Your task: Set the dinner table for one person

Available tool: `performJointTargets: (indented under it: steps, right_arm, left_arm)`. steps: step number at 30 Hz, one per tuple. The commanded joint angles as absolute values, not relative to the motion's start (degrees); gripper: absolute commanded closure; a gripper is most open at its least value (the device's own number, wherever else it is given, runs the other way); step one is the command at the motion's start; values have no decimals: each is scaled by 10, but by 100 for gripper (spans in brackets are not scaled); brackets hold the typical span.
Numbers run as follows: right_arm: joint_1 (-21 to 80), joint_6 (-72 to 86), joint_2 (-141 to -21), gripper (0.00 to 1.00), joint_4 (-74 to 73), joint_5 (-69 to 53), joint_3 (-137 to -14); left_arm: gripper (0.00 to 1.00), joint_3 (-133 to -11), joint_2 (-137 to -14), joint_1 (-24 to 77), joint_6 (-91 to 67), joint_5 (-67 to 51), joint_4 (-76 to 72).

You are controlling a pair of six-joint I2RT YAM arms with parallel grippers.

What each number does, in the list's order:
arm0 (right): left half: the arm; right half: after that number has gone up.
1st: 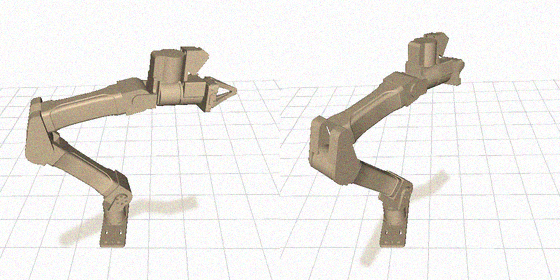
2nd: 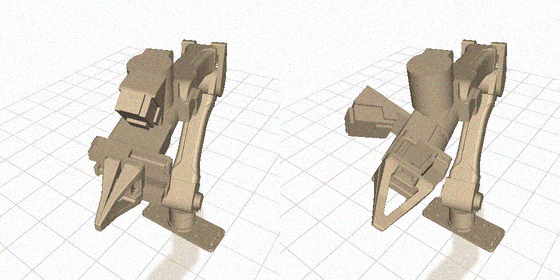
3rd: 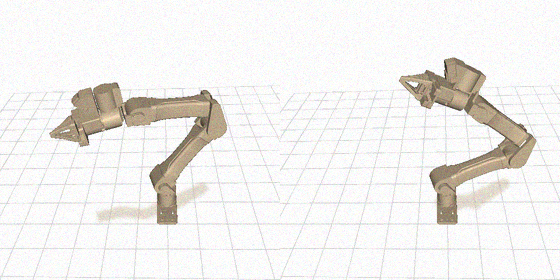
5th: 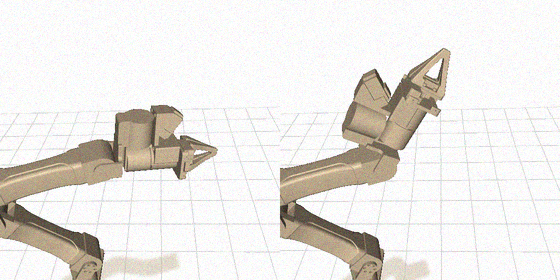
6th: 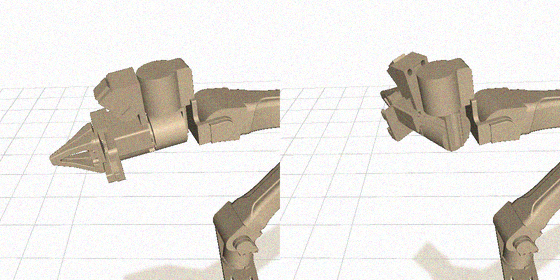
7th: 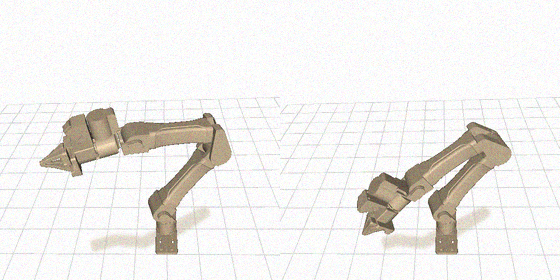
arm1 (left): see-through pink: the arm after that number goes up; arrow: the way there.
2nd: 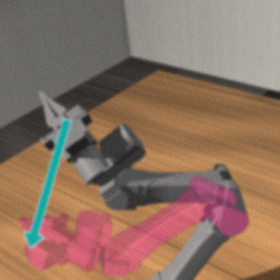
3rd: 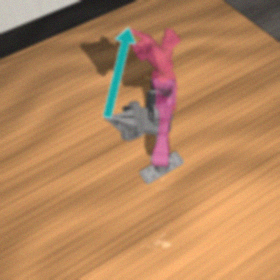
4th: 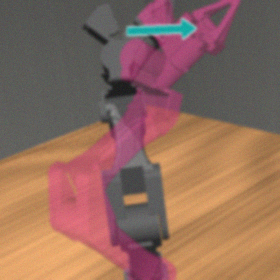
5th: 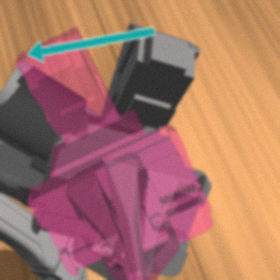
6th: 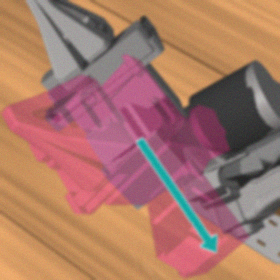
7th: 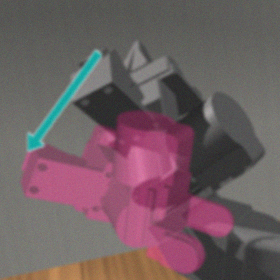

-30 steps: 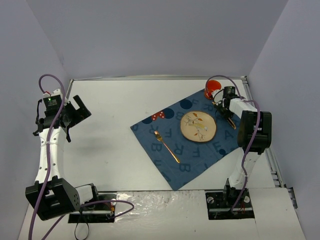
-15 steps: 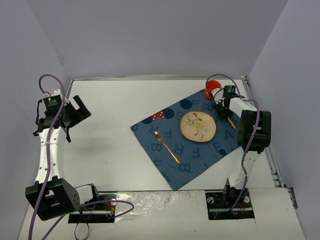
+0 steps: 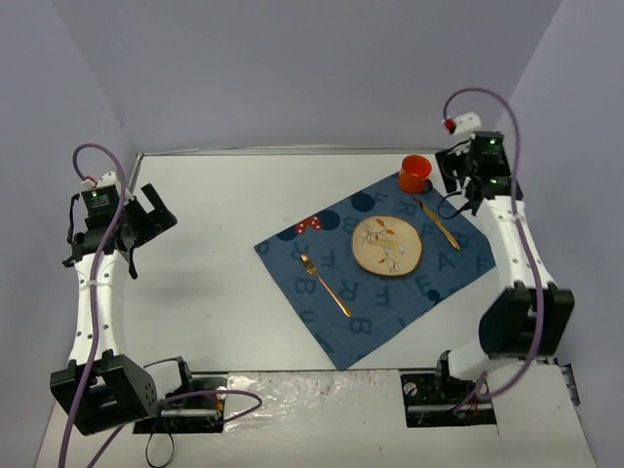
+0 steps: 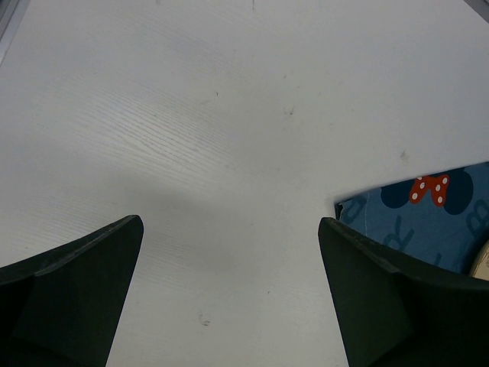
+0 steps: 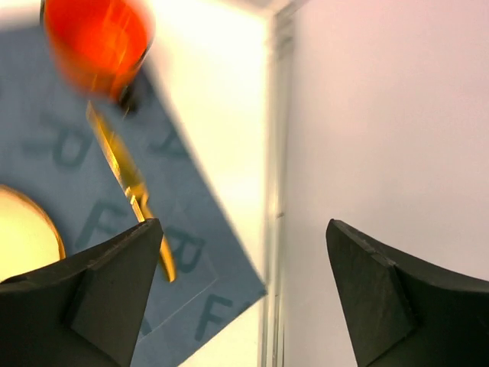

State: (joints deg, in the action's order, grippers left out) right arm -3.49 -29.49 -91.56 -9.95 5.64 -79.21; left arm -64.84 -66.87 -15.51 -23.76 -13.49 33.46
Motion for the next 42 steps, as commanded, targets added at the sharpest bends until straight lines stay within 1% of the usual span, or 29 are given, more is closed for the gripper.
performJointTargets:
  steps: [1,3,6,12,17,24,29,34,42]
  right_arm:
    - [-30,-164,-715,11,-61,150,-788]
    - [-29,-123,-631,6,-53,161,-759]
    - [-24,-71,-543,0,-48,164,-725]
    - [29,-14,-380,0,-63,194,-674]
    - [94,-1,-269,0,-96,265,-622]
    - [131,-16,-146,0,-139,244,-582]
    - [147,1,-109,0,-139,266,-534]
    - [164,27,-100,0,-134,302,-515]
    - [192,21,-100,0,-124,310,-495]
  left_arm:
    - [3,-650,-640,-159,-225,-162,284]
    - [3,-648,-635,-158,-223,-172,275]
    - [3,-645,-619,-148,-212,-177,262]
    - [3,-640,-579,-105,-192,-163,266]
    - [3,-646,-511,-73,-179,-131,302]
    - [3,-622,-439,-68,-179,-121,345]
    - [3,-600,-413,-67,-177,-121,366]
    - [3,-574,-391,-67,-167,-107,362]
    - [3,-539,-391,-67,-165,-97,339]
